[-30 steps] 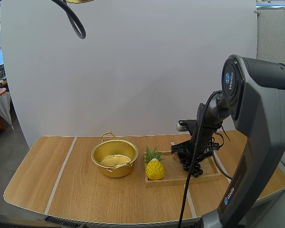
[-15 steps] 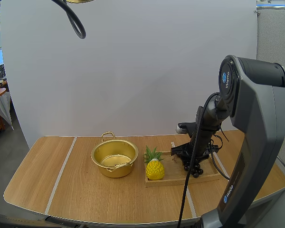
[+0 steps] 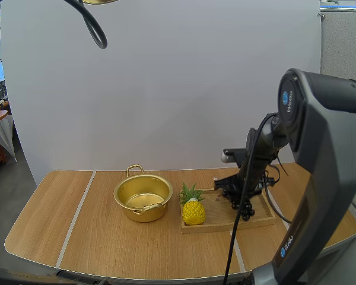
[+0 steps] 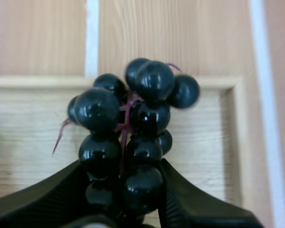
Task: Open the pot, put the grape inside, and close it
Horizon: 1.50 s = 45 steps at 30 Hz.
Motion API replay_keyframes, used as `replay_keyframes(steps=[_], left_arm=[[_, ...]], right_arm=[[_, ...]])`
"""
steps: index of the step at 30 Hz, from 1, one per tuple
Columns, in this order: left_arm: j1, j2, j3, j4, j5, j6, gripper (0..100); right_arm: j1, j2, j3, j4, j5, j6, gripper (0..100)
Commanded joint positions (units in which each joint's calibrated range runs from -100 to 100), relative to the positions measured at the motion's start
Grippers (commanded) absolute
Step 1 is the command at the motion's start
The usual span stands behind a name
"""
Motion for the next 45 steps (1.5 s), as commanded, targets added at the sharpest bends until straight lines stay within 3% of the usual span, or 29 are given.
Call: replay_keyframes(steps=[1, 7, 13, 18, 25, 33, 45], left_arm=[[-0.1, -0.1, -0.5, 0.0, -1.9, -0.5, 0], [-0.1, -0.1, -0.5, 0.0, -1.9, -0.5, 0], [-0.1, -0.1, -0.5, 0.0, -1.9, -0.5, 0], [-0.1, -0.1, -0.5, 0.0, -1.9, -0.5, 0], [-0.1, -0.1, -0.5, 0.0, -1.9, -0.5, 0], [-0.1, -0.1, -0.5, 0.0, -1.9, -0.5, 0], [-0.1, -0.1, -0.5, 0.0, -1.9, -0.5, 0]], right_arm=[[-0.2, -8.8, -0.2, -0.2, 0.5, -0.5, 0], [-0.2, -17.3, -0.4, -0.2, 0.9, -1.0, 0], [1.4, -21.7, -6.2, 0.2, 10.4, -2.8, 0], [5.5, -21.9, -12.3, 1.3, 17.3, -2.8, 0], [13.4, -21.9, -14.3, 4.1, 16.3, -2.8, 0], [22.6, -16.8, -15.9, 4.1, 13.8, -2.4, 0], [26.0, -2.3, -24.4, 4.6, 11.6, -2.4, 0]])
